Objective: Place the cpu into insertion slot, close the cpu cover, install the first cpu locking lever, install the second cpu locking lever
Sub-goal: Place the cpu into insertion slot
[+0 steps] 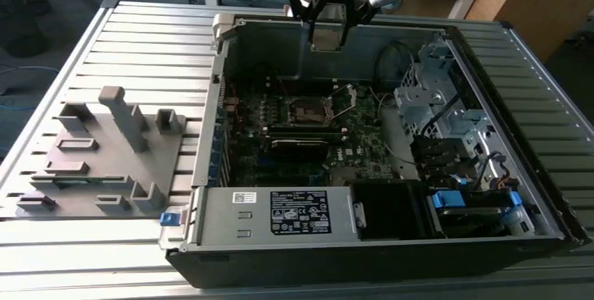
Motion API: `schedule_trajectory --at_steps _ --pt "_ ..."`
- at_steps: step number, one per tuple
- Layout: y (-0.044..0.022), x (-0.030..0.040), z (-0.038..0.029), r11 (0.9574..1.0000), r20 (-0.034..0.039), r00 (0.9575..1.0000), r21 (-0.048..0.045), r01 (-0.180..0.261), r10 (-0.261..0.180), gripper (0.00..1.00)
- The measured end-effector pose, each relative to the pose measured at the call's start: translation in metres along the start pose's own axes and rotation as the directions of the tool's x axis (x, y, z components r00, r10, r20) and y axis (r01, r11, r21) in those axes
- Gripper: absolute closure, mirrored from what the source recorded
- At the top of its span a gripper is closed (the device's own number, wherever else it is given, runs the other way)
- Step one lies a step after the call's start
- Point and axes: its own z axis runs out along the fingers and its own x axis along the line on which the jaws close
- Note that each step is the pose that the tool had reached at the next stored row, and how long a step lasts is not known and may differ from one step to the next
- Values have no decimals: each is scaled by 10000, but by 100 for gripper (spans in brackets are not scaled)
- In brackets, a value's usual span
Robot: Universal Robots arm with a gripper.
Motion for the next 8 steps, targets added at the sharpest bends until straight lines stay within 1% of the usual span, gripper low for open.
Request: schedule_trajectory --at_steps 2,8 --pt "-2 0 20 10000 0 10000 0 0 0 46" --pt "-3 -1 36 10000 0 10000 -1 0 0 46"
